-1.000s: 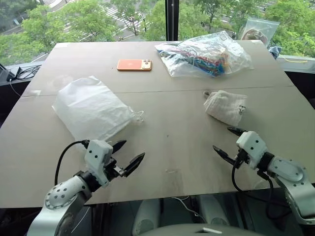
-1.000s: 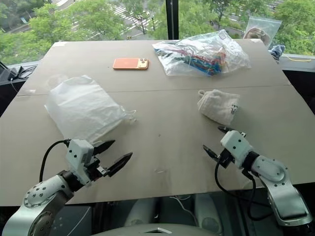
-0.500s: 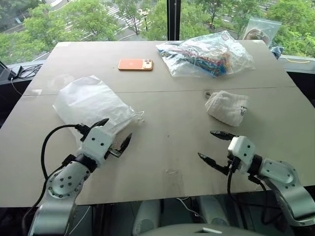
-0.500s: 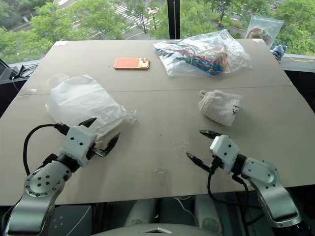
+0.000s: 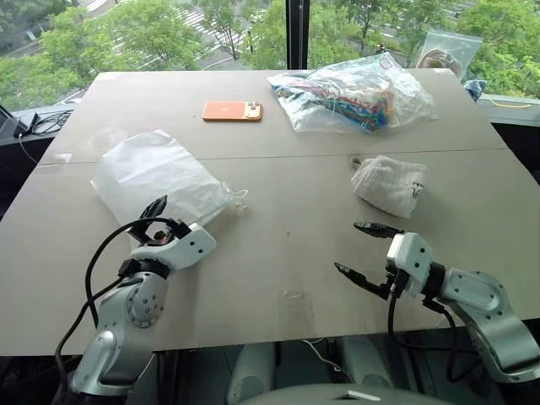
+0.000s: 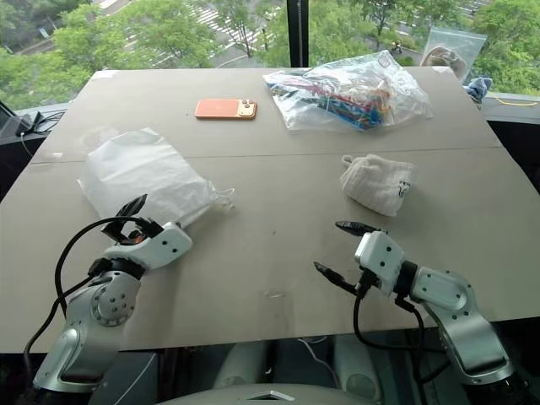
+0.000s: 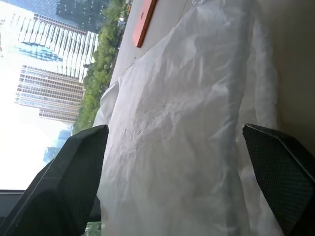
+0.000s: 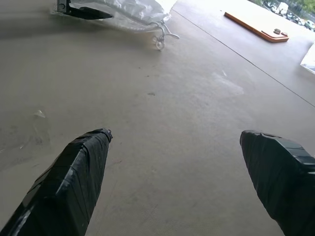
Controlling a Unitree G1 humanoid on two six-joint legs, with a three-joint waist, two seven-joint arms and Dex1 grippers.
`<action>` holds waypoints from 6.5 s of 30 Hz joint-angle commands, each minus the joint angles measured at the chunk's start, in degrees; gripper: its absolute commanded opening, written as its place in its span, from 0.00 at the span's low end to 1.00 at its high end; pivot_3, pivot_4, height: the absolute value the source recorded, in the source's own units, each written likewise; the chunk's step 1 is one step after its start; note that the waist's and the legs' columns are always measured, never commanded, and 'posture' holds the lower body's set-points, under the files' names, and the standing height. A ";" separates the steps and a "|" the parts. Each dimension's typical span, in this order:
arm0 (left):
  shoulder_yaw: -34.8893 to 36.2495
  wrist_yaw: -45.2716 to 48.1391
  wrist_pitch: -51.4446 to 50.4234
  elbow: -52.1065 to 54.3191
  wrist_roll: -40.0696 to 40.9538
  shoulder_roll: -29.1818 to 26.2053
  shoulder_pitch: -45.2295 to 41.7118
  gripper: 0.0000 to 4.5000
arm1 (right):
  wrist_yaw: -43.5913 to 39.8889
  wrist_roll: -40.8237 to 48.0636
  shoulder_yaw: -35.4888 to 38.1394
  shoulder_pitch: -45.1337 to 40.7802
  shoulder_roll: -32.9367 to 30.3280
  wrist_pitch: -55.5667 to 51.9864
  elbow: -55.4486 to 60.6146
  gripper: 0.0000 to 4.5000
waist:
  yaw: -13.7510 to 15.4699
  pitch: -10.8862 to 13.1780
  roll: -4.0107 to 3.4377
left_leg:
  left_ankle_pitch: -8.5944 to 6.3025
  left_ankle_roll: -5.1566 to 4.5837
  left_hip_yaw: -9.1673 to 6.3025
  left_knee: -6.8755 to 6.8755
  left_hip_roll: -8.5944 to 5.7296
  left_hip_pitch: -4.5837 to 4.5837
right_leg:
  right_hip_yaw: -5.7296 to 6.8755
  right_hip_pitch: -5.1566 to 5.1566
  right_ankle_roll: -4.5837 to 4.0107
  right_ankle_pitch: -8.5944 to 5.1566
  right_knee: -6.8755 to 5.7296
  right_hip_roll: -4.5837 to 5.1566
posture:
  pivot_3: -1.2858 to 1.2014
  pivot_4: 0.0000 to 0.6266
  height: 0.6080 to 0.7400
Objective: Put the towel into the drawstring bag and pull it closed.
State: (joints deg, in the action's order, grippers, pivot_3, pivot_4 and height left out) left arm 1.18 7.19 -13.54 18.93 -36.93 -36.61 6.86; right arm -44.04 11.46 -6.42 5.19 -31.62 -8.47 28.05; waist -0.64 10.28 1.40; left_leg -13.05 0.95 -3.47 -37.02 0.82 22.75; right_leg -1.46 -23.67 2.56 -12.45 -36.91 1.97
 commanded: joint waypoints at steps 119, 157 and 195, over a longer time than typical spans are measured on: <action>-4.44 35.14 -32.36 1.18 61.87 -11.21 -34.14 0.00 | -3.27 14.03 -9.59 -30.05 17.78 -20.96 -21.28 0.00 | -1.55 -0.02 0.08 | 0.02 0.02 -0.04 0.55 -0.16 0.00 | -0.14 -0.16 -0.05 0.28 0.10 0.02 | 0.52 0.24 1.00; 7.57 32.90 -61.55 -2.85 76.91 -1.89 -45.72 0.00 | 6.54 5.26 -11.86 -31.35 22.63 -14.30 -22.45 0.00 | -1.75 0.01 0.06 | 0.02 0.01 -0.10 0.42 -0.15 0.06 | -0.08 -0.19 0.20 0.15 -0.03 -0.01 | 0.52 0.24 1.00; 3.96 25.35 -56.52 3.24 74.51 0.04 -38.39 0.00 | 16.31 8.72 7.47 -43.68 31.66 -42.25 -32.91 0.00 | -1.54 0.01 0.06 | 0.02 0.03 -0.12 0.45 -0.18 0.03 | -0.08 -0.19 -0.05 0.30 -0.07 0.03 | 0.52 0.24 1.00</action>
State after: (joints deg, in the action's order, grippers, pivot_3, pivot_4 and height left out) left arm 4.04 31.63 -70.80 19.95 37.34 -35.48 -32.30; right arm -30.87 17.49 -4.90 -37.93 -0.26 -50.21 -5.65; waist -2.18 10.29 1.46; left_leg -13.03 0.98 -3.58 -36.57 0.63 22.79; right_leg -1.54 -23.86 2.51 -12.15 -36.98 2.01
